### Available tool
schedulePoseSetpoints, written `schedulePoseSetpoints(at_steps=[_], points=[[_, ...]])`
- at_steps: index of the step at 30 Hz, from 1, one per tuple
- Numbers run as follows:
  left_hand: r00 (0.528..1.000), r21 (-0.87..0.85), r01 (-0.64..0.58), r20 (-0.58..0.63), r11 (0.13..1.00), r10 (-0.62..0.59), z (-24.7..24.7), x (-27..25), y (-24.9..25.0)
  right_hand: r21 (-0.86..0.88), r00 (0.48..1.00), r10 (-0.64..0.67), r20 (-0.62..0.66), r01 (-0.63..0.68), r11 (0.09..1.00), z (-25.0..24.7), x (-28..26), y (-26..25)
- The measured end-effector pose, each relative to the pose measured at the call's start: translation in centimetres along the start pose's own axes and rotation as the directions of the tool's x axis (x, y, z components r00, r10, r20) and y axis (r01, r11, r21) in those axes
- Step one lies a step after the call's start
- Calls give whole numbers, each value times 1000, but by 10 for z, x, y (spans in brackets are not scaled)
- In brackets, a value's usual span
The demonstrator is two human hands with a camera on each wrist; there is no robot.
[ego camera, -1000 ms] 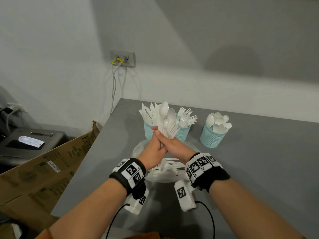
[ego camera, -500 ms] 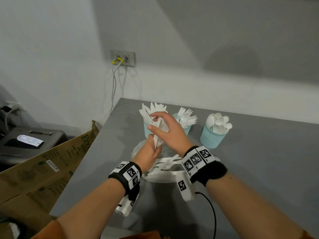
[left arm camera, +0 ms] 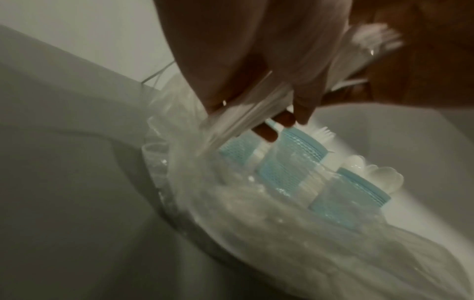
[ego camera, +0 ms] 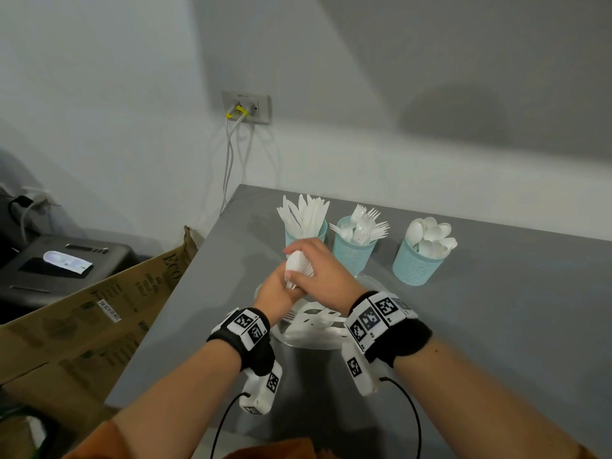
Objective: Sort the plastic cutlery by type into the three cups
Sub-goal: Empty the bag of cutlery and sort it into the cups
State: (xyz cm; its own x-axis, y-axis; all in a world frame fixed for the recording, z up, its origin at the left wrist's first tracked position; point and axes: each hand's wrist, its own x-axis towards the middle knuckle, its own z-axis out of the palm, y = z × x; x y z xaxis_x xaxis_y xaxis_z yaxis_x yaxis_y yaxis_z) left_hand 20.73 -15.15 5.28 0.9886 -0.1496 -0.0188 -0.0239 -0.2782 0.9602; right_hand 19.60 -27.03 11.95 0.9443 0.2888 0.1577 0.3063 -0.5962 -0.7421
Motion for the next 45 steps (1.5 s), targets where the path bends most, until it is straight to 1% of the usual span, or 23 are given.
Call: schedulePoseSetpoints(at_steps=[2,3,5,8,10,12,14,16,17,19,21,25,27,32,36,38,41,43,45], points=[[998,-41,21,54,999,-19,-3,-1,-4,69,998,34,61,-39,997,5,-5,1],[998,-42,30,59,999,-27,-5,-1,-6,124,995,55,79,-64,990,6,-6,0],[1000,-26,19,10,999,-19,-7,-2,-8,204,994,93,63,-104,973,7,-6,-1],[997,-110,-25,-72,994,17,-8,0,-4,266,993,115,-11,-108,958,5,-2,-2],[997,-131,-37,-69,991,28,-7,2,-1,232,995,94,-13,-89,969,6,0,-3],[999,-140,17,-29,990,-21,-6,3,-2,161,996,90,16,-92,983,8,-2,-3],[995,-85,96,15,992,-95,-7,7,-12,93,994,96,50,-100,991,12,-5,3],[988,-37,140,65,989,-138,-10,6,-15,54,991,111,69,-114,992,13,-7,7],[988,-31,136,83,990,-133,-10,6,-16,45,990,118,74,-121,992,12,-7,8],[992,-11,74,104,997,-72,-10,6,-15,41,989,130,66,-133,990,6,-5,5],[994,-20,37,106,999,-35,-9,5,-6,71,990,135,31,-137,988,-3,0,-1],[992,-22,39,120,999,-36,-5,8,7,96,992,121,-22,-118,988,-22,14,-15],[992,-20,17,125,1000,-14,-3,11,14,88,994,110,-7,-109,990,-30,20,-20],[985,36,-11,172,999,5,-6,15,19,53,982,164,91,-169,984,-46,33,-27],[983,-11,-26,180,1000,27,-9,14,30,40,986,111,122,-117,992,-57,39,-28],[981,-30,-38,191,999,43,-9,13,36,79,993,87,84,-94,992,-58,41,-29],[982,1,-51,185,999,50,-11,16,41,145,996,35,-84,-22,989,-67,48,-39],[989,-13,-12,145,1000,13,-13,19,42,184,979,-19,-204,58,981,-80,53,-50],[996,-72,18,93,997,-11,-16,20,44,255,944,-65,-324,153,955,-97,59,-64]])
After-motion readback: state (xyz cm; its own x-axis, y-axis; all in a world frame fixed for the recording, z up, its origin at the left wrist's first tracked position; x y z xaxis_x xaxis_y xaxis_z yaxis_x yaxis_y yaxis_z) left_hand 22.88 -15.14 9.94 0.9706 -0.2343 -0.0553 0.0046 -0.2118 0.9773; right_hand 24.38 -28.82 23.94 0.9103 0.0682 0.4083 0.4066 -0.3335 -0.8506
